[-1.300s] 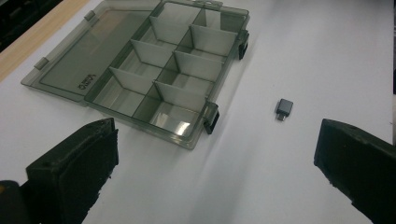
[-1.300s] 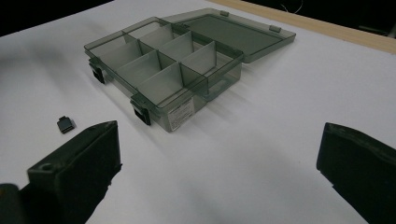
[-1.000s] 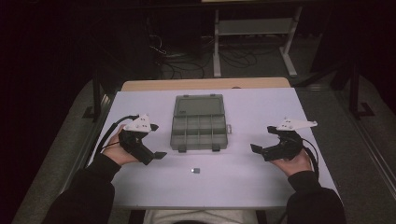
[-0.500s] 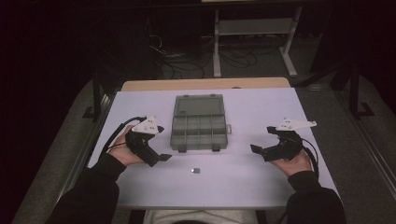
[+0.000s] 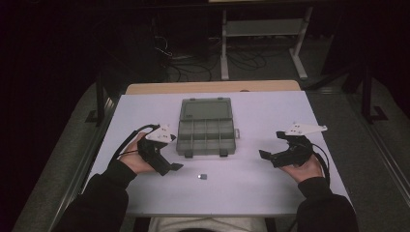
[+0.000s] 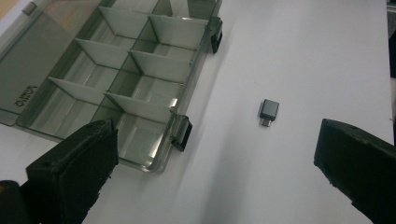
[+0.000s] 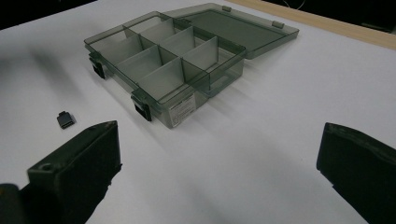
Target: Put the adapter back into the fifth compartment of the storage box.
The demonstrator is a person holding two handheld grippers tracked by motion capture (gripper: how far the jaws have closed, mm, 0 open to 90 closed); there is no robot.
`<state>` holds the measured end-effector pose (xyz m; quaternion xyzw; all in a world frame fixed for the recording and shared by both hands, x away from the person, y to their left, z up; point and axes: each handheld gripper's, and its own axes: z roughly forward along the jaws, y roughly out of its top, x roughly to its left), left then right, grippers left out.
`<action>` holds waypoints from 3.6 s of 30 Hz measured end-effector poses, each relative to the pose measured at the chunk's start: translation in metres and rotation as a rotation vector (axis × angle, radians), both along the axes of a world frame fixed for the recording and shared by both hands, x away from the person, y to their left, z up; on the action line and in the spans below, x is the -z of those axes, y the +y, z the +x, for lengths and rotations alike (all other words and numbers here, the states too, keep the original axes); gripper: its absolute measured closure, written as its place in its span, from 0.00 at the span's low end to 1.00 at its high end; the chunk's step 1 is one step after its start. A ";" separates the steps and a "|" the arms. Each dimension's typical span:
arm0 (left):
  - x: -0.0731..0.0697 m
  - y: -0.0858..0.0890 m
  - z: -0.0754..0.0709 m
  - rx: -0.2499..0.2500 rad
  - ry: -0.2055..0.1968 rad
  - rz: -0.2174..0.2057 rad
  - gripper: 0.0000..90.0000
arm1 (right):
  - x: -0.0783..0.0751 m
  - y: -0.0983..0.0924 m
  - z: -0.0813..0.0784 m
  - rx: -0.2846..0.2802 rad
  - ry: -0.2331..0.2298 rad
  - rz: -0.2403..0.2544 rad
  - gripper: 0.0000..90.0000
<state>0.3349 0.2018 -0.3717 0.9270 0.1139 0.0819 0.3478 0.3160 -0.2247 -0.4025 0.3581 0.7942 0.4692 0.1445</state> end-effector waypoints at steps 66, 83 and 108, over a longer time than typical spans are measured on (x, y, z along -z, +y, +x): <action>0.056 -0.069 -0.013 0.181 0.046 0.151 0.08 | 0.000 0.002 0.000 -0.013 0.002 -0.008 0.00; 0.061 -0.069 -0.007 0.247 0.081 0.115 0.50 | 0.001 0.003 0.000 -0.028 0.009 -0.012 0.00; 0.066 -0.072 -0.004 0.277 0.090 0.118 0.83 | 0.002 0.005 0.001 -0.046 0.025 -0.015 0.00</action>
